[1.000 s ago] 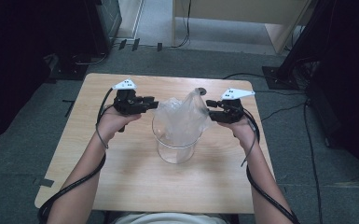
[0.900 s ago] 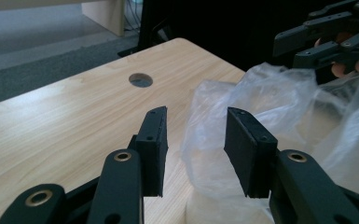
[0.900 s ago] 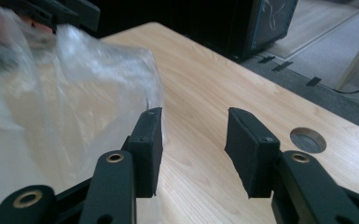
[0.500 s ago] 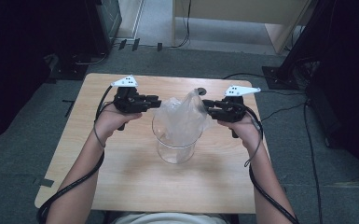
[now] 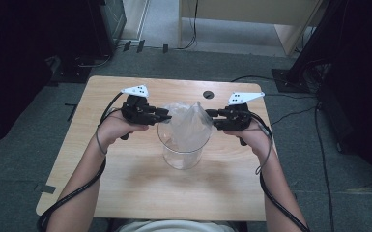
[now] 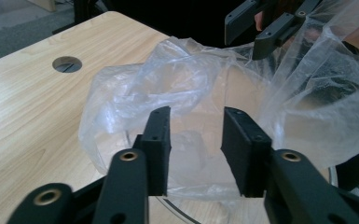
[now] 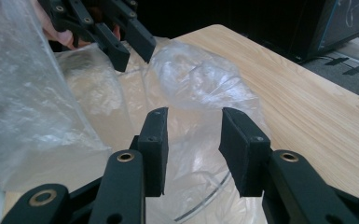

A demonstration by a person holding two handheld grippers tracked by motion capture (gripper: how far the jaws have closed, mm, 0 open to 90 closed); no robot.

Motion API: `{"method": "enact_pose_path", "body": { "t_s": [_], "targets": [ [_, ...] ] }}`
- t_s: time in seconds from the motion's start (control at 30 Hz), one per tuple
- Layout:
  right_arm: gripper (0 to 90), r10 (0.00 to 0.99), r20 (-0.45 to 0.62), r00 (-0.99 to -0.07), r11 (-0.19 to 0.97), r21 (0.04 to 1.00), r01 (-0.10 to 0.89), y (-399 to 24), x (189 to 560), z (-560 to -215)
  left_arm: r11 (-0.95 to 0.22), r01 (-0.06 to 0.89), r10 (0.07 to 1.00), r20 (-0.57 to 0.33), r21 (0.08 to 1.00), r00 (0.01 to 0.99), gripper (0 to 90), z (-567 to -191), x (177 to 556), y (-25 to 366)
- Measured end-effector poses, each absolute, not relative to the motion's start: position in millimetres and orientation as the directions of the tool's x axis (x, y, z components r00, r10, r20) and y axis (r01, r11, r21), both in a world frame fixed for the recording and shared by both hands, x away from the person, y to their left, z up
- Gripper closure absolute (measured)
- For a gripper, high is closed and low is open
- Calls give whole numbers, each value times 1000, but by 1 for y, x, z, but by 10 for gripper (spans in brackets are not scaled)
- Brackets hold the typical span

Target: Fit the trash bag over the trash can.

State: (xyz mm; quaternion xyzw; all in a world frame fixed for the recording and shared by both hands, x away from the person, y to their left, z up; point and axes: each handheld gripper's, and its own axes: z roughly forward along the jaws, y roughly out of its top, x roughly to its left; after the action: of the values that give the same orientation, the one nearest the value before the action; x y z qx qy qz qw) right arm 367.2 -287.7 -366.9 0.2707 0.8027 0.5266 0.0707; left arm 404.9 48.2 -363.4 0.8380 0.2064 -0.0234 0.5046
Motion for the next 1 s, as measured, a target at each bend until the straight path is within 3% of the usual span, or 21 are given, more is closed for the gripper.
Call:
{"method": "enact_pose_path", "body": {
  "t_s": [0.27, 0.73, 1.0],
  "targets": [
    [576, 479, 147, -866, 325, 886, 330, -286, 356, -362, -426, 345, 279, -241, 836, 930, 519, -362, 391, 50],
    [492, 463, 124, -877, 376, 869, 321, -282, 336, -365, -443, 323, 298, -202, 836, 933, 365, -368, 371, 57],
    [449, 476, 110, -873, 369, 876, 312, -284, 325, -363, -432, 326, 310, -201, 841, 929, 345, -371, 361, 64]
  ]
}}
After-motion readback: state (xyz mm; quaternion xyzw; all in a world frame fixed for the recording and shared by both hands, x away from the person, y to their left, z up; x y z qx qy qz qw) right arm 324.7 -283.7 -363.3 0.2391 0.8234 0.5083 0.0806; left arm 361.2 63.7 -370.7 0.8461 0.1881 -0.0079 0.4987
